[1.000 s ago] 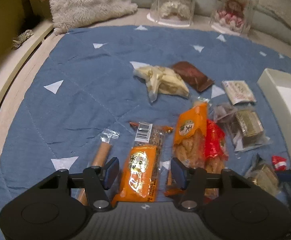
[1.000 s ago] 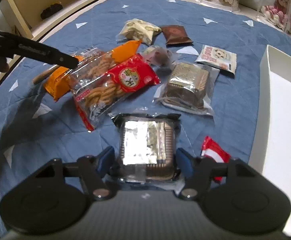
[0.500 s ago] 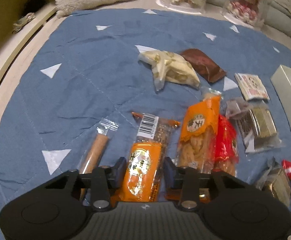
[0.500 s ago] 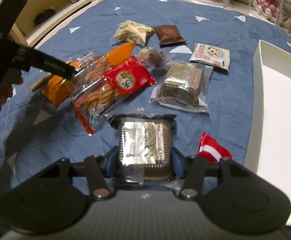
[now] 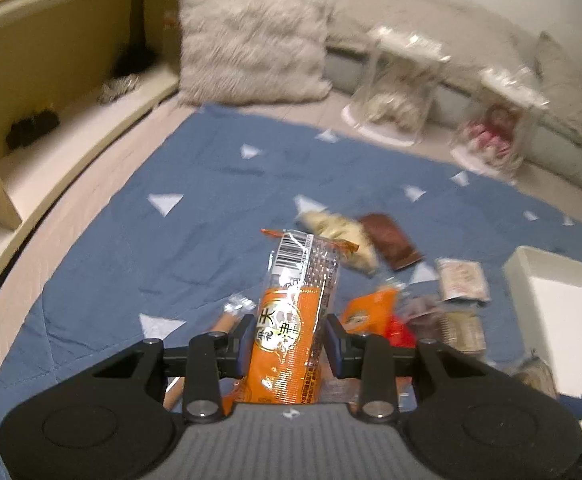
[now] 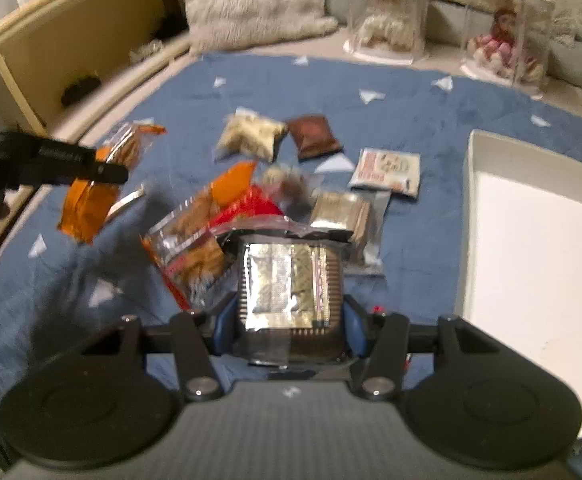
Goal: Organize snacks
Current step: 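Lift the orange wafer bar with the left gripper while the right carries the cake pack to the tray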
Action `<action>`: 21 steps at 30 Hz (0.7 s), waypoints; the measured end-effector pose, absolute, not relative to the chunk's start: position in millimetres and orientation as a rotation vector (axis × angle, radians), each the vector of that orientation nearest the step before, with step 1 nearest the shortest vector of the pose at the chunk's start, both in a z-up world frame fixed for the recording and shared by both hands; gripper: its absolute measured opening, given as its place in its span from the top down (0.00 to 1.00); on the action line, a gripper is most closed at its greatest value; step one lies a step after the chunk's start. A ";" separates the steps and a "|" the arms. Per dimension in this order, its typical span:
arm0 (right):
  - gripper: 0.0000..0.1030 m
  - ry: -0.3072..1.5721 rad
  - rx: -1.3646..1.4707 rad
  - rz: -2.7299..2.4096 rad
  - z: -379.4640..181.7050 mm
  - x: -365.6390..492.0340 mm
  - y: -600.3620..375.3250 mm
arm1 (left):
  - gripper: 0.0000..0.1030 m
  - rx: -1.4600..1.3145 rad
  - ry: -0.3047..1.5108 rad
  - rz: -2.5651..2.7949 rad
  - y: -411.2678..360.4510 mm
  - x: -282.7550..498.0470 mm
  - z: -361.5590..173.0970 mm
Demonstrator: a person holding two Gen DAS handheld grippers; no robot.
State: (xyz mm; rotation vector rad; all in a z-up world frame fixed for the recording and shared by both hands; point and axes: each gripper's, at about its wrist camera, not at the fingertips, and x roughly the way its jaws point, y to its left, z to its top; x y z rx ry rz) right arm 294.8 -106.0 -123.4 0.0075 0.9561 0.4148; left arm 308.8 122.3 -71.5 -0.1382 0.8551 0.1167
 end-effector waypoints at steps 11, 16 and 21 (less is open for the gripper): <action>0.42 0.825 0.054 0.302 -80.0 270.1 -159.9 | 0.63 -0.113 0.805 -0.010 39.9 284.3 -39.9; 0.42 0.790 0.059 0.248 -70.2 261.0 -189.1 | 0.63 -0.163 0.804 -0.064 3.8 282.3 -38.0; 0.42 0.786 0.084 0.173 -70.2 251.8 -232.9 | 0.63 -0.213 0.823 -0.128 -32.4 286.9 -43.6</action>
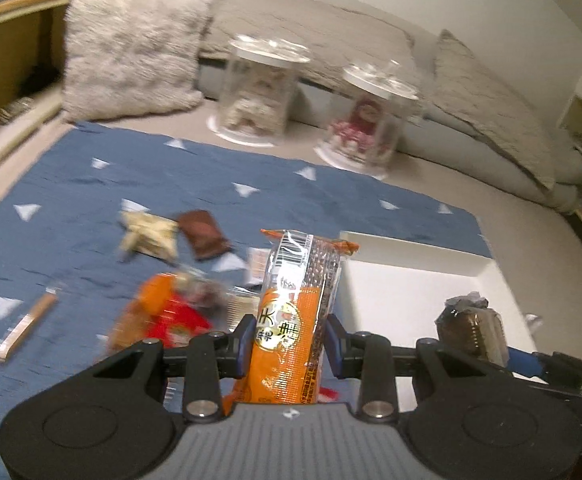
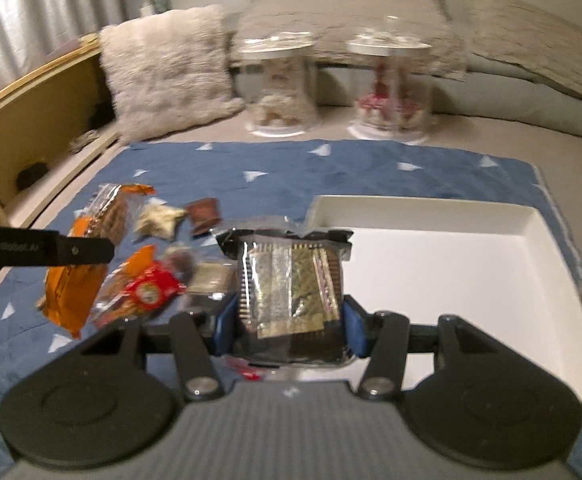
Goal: Organize snacks
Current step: 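Lift the orange wafer bar with the left gripper while the right carries the cake pack to the tray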
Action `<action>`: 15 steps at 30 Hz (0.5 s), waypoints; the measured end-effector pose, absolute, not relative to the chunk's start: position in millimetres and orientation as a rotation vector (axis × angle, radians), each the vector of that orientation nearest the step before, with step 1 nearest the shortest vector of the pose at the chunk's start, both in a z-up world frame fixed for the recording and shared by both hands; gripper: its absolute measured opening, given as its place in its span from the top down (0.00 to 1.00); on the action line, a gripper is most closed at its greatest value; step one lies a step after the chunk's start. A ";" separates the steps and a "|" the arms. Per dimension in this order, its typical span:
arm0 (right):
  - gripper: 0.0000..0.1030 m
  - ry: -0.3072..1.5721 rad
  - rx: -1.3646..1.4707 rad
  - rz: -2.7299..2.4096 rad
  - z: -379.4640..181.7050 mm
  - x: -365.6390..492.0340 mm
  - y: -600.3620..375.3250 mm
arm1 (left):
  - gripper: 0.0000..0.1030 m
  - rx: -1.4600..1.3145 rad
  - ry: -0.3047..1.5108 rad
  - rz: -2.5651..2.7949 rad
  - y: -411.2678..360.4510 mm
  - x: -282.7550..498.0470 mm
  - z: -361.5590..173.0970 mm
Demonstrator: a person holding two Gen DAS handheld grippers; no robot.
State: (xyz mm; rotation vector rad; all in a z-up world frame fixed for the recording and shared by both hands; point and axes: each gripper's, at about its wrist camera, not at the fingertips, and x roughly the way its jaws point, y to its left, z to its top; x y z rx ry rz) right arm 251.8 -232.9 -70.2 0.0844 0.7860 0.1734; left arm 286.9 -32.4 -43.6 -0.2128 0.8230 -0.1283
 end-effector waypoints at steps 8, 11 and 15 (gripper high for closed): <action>0.42 0.803 0.120 0.048 -82.1 236.9 -300.7 | 0.63 -0.292 0.880 -0.222 -89.9 303.0 -63.1; 0.42 0.809 0.128 -0.001 -86.7 235.8 -323.9 | 0.63 -0.325 0.903 -0.253 -108.5 309.6 -71.0; 0.42 0.821 0.131 -0.063 -94.2 234.8 -349.3 | 0.62 -0.380 0.913 -0.282 -132.2 317.4 -82.3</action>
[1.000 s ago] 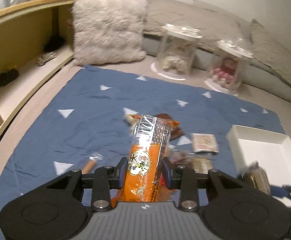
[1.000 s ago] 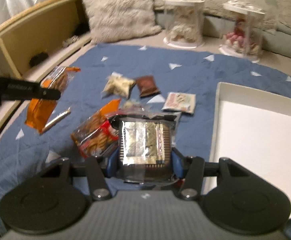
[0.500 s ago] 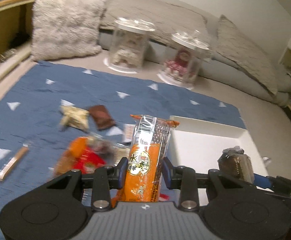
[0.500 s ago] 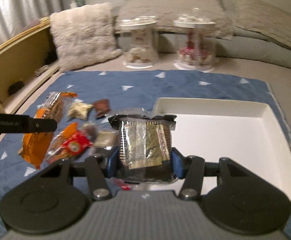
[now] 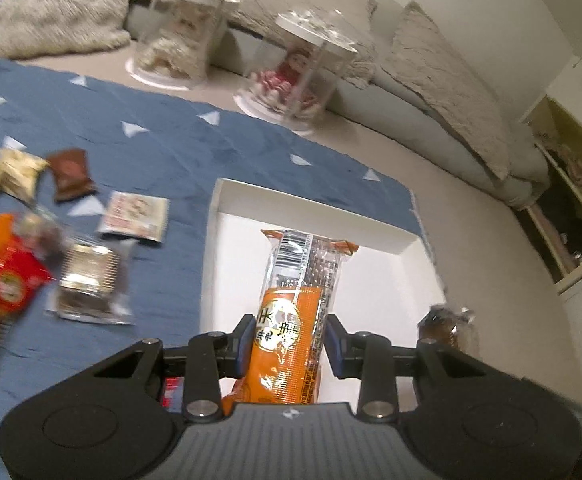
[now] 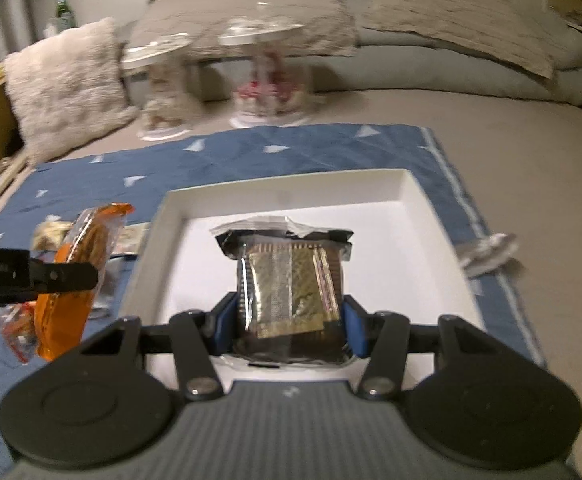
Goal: Organize snacks
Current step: 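Lift the orange wafer bar with the left gripper while the right carries the cake pack to the tray, then open both grippers to drop the wafer bar and cake pack into the tray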
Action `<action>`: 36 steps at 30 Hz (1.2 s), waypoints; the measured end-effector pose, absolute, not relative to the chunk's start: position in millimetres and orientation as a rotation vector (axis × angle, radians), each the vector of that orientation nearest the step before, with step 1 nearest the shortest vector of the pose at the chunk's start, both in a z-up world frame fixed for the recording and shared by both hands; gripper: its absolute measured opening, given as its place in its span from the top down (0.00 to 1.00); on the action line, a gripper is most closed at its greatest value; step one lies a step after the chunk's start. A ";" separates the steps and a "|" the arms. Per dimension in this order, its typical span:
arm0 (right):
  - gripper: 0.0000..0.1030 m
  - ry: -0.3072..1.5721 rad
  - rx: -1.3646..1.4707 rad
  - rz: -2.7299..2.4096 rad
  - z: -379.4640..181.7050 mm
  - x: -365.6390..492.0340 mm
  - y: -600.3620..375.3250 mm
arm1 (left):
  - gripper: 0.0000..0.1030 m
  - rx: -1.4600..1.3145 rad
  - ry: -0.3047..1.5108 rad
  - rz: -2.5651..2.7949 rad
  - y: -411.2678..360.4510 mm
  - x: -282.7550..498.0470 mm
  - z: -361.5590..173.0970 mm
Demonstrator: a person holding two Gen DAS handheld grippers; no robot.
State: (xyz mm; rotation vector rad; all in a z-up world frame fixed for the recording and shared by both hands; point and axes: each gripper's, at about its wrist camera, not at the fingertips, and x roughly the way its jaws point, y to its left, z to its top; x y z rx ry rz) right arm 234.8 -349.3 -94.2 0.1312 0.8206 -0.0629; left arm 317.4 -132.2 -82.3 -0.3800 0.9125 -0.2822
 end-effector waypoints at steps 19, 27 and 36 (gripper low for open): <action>0.41 0.936 0.092 -0.102 -139.9 285.2 -361.1 | 0.39 -0.505 1.015 -0.302 -180.7 350.0 -135.9; 0.30 0.946 0.135 -0.111 -139.1 283.6 -371.5 | 0.35 -0.327 1.062 -0.294 -186.4 349.6 -137.0; 0.25 1.002 0.190 -0.162 -137.4 267.8 -391.5 | 0.24 -0.197 1.061 -0.309 -187.1 335.0 -130.4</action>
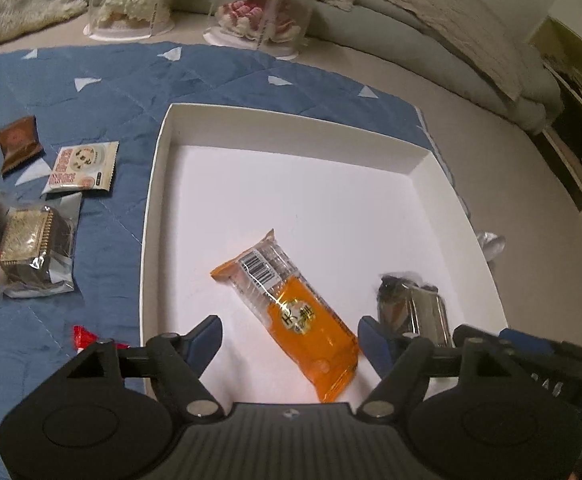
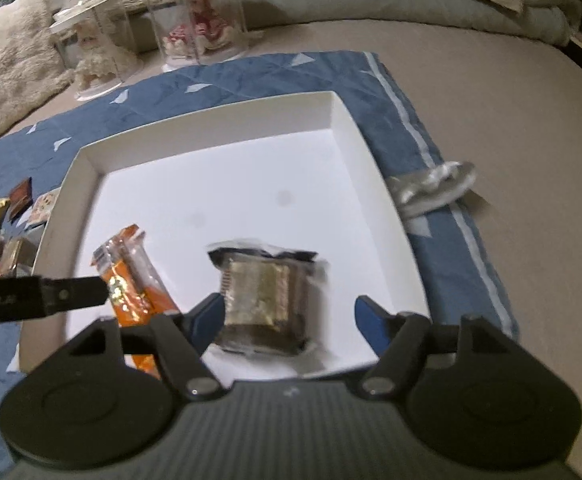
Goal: Organize snacks
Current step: 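Open both grippers to drop the wafer bar and cake pack into the tray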
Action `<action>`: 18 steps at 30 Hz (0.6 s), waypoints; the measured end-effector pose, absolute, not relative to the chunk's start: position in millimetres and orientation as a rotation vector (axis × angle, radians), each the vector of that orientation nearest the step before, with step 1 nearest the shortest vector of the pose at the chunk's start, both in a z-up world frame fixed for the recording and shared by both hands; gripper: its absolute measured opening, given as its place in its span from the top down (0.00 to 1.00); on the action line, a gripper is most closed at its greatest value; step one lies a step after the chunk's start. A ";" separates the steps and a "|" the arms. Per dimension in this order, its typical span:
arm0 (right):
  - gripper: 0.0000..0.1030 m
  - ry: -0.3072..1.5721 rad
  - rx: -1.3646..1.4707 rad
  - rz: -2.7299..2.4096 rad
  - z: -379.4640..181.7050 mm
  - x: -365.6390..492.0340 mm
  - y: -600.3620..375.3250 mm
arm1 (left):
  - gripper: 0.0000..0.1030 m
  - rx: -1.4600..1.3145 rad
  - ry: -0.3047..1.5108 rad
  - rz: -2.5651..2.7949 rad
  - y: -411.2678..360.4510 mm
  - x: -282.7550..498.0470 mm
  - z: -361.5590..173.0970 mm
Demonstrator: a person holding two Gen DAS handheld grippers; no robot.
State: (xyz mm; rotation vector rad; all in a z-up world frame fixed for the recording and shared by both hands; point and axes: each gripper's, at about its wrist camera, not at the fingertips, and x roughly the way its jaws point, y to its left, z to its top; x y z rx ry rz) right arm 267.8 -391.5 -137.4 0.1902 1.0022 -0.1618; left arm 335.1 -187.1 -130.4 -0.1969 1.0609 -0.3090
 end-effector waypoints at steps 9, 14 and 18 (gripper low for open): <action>0.18 0.950 0.234 -0.182 -119.2 246.0 -395.8 | 0.03 -0.137 1.034 -0.316 -184.2 319.1 -118.5; 0.03 0.916 0.192 -0.197 -109.7 234.7 -392.4 | 0.00 -0.126 1.021 -0.296 -175.9 311.7 -112.2; 0.00 0.909 0.199 -0.249 -105.6 226.7 -396.2 | 0.00 -0.111 1.001 -0.287 -164.8 305.8 -106.3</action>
